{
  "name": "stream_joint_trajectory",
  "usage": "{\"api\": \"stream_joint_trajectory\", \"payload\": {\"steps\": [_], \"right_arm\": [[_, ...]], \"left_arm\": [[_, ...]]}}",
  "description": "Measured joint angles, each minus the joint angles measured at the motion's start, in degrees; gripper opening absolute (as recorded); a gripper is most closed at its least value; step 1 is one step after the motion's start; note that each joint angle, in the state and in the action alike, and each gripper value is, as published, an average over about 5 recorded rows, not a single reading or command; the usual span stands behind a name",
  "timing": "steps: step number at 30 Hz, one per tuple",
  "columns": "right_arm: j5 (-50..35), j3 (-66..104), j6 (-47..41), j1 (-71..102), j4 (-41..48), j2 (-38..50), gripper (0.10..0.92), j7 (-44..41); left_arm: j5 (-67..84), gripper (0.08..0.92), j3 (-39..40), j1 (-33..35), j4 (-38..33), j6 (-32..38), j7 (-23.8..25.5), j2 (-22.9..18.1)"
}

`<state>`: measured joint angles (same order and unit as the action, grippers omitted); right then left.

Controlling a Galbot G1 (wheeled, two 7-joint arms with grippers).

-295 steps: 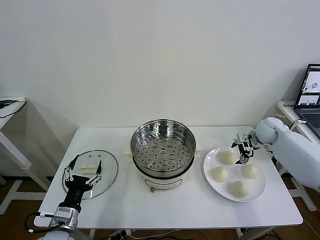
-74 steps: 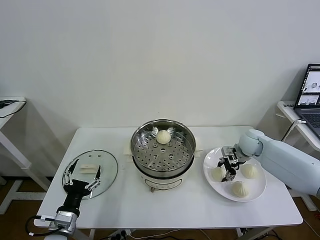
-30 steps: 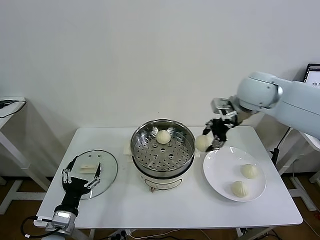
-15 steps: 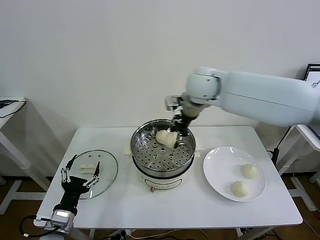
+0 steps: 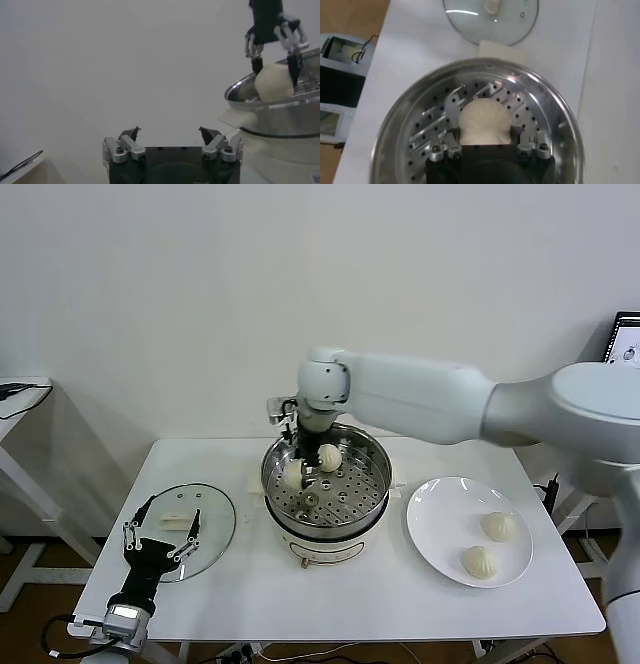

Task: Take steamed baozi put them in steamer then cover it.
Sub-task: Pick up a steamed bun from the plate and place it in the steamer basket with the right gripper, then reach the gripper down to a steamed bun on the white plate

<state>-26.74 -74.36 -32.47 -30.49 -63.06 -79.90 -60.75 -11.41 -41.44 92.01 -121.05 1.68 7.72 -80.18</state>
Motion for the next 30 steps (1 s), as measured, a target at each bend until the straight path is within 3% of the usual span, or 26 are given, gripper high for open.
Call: {"api": "stream_joint_trajectory", "payload": {"steps": [8, 13, 17, 23, 30], "right_arm": [[1.74, 0.82, 0.13, 2.9, 3.41, -2.56, 0.683, -0.07], [1.81, 1.07, 0.05, 3.26, 3.83, -2.73, 0.79, 0.03], [1.29, 0.96, -0.12, 2.51, 2.65, -1.47, 0.82, -0.15], [-0.09, 0.85, 0.23, -1.18, -2.37, 4.56, 0.823, -1.05], [-0.28, 0.99, 2.22, -6.54, -11.17, 18.08, 0.823, -3.59]], "left_arm": [[0.0, 0.823, 0.12, -0.09, 0.38, 0.06, 0.05, 0.04], [-0.01, 0.823, -0.09, 0.03, 0.67, 0.12, 0.12, 0.11], [-0.09, 0.823, -0.03, 0.14, 0.68, 0.15, 0.09, 0.01], [-0.45, 0.823, 0.33, 0.38, 0.29, 0.12, -0.06, -0.27], [-0.67, 0.823, 0.3, 0.66, -0.37, -0.05, -0.18, -0.28]]}}
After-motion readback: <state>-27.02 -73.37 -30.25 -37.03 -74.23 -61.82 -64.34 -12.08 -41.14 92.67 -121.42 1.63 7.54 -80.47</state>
